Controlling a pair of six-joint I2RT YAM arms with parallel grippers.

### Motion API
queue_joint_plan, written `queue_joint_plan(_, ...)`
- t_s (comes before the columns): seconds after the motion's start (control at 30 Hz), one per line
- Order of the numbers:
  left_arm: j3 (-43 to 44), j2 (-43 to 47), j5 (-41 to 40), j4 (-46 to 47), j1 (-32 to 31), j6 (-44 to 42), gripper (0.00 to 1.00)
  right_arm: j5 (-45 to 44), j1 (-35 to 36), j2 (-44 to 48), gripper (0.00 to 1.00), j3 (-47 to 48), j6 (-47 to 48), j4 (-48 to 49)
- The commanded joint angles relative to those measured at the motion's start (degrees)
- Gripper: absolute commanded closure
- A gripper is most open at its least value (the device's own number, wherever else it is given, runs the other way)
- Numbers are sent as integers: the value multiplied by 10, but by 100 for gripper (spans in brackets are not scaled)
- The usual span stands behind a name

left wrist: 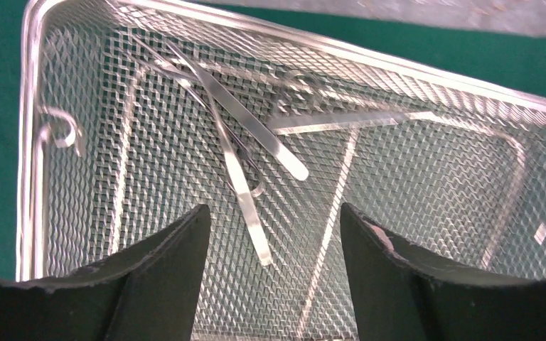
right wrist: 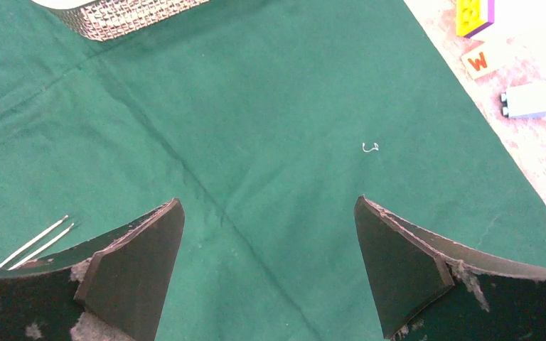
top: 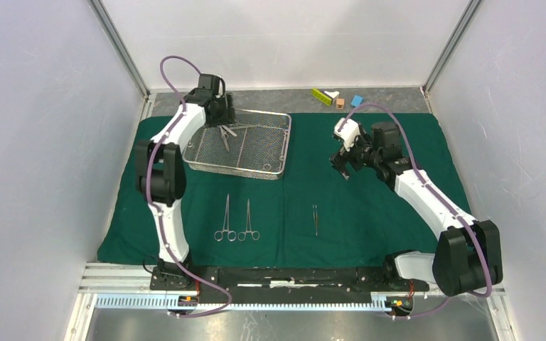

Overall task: Open and lay out the surgical kit
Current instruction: Pick up the medical item from the container.

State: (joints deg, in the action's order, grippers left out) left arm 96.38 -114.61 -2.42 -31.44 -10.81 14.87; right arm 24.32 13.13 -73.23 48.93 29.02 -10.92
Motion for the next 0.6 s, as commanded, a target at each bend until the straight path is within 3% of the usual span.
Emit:
queue_joint_plan(0.0, 104, -87, 8, -46, 28, -13, 28, -15, 1, 14, 3, -17, 10, 23)
queue_joint_plan(0.23, 217, -194, 11, -88, 38, -7, 40, -17, 1, 13, 3, -28, 18, 23)
queue_joint_plan(0.57, 215, -218, 37, -88, 44, 1, 64, -17, 1, 0, 3, -27, 19, 17)
